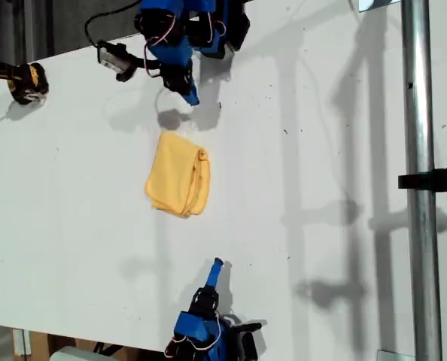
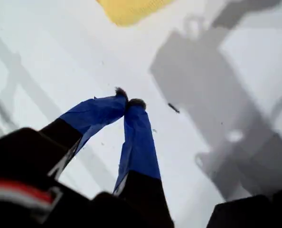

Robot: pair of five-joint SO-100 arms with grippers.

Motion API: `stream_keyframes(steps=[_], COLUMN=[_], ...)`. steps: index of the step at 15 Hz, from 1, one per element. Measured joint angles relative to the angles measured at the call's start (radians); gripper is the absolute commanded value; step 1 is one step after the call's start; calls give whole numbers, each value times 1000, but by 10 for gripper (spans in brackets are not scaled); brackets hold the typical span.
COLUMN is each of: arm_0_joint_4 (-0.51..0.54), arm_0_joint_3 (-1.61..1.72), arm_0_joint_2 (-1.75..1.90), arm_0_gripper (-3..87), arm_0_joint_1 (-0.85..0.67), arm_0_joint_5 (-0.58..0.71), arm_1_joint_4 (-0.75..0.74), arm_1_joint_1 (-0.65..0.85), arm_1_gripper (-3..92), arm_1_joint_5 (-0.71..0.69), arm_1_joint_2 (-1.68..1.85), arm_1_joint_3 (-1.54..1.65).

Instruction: Grasp corners of a towel and fold twice.

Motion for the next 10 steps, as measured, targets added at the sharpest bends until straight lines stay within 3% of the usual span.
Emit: stream_keyframes(steps=[3,5,7,9,10], arm_0_joint_4=[-18,12,74,201,221], arm_0_joint_3=[20,21,21,23,23], arm_0_joint_2=[0,0,0,0,2], arm_0_gripper=[105,104,104,104,104], arm_0_joint_1=[-20,-17,-21,-61,-66], arm_0_joint_5=[-3,-55,-166,-373,-359], arm_1_joint_4=[78,101,115,117,117], arm_1_joint_1=[-67,-71,-52,-26,-17], arm_1_gripper=[4,31,42,42,42], arm_1_joint_5=[144,192,196,196,196], arm_1_joint_2=[420,449,457,457,457], arm_1_joint_3=[298,365,368,368,368])
